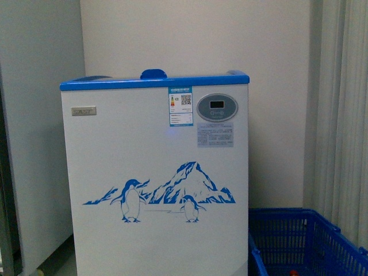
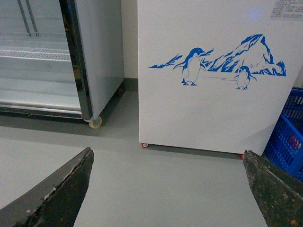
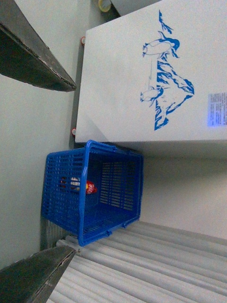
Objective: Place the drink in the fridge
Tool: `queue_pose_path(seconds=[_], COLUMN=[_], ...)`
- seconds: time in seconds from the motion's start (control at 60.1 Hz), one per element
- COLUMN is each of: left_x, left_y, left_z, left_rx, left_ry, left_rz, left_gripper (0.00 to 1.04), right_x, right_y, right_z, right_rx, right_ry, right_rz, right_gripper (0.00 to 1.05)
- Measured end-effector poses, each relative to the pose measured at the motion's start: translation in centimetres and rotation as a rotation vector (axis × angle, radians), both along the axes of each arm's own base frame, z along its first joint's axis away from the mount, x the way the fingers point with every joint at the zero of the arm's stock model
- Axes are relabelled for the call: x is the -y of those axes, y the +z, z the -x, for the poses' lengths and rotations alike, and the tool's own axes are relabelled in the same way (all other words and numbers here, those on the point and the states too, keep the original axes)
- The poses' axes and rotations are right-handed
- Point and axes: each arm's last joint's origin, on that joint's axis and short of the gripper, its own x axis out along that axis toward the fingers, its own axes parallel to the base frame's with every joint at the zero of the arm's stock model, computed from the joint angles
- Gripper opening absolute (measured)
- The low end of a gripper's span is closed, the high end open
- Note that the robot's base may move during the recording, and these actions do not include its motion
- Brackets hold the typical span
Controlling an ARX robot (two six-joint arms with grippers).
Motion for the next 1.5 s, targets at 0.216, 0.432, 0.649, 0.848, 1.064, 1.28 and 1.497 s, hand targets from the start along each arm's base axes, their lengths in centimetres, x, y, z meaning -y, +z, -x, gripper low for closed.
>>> queue_pose_path(seconds=[0.216,0.432,0.649,0.848,1.064,1.28,1.497], left_x=[0.0,0.0,0.0,0.0,0.0,0.0,0.0], left_y=[0.0,0.0,0.0,0.0,0.0,0.0,0.0], left_z=[0.0,0.0,0.0,0.0,0.0,0.0,0.0], left_rx=[0.0,0.0,0.0,0.0,0.0,0.0,0.0], left_ry=[0.0,0.0,0.0,0.0,0.0,0.0,0.0], left_rz=[0.0,0.0,0.0,0.0,0.0,0.0,0.0], left_gripper=[0.97,0.97,0.97,0.97,0.97,0.97,0.97], right_x=[0.0,0.0,0.0,0.0,0.0,0.0,0.0], right_y=[0.0,0.0,0.0,0.0,0.0,0.0,0.0], right_z=[0.0,0.0,0.0,0.0,0.0,0.0,0.0], right_rx=[0.0,0.0,0.0,0.0,0.0,0.0,0.0], right_ry=[0.0,0.0,0.0,0.0,0.0,0.0,0.0], right_rz=[0.0,0.0,0.0,0.0,0.0,0.0,0.0], right_gripper=[0.97,0.97,0.97,0.97,0.97,0.97,0.97])
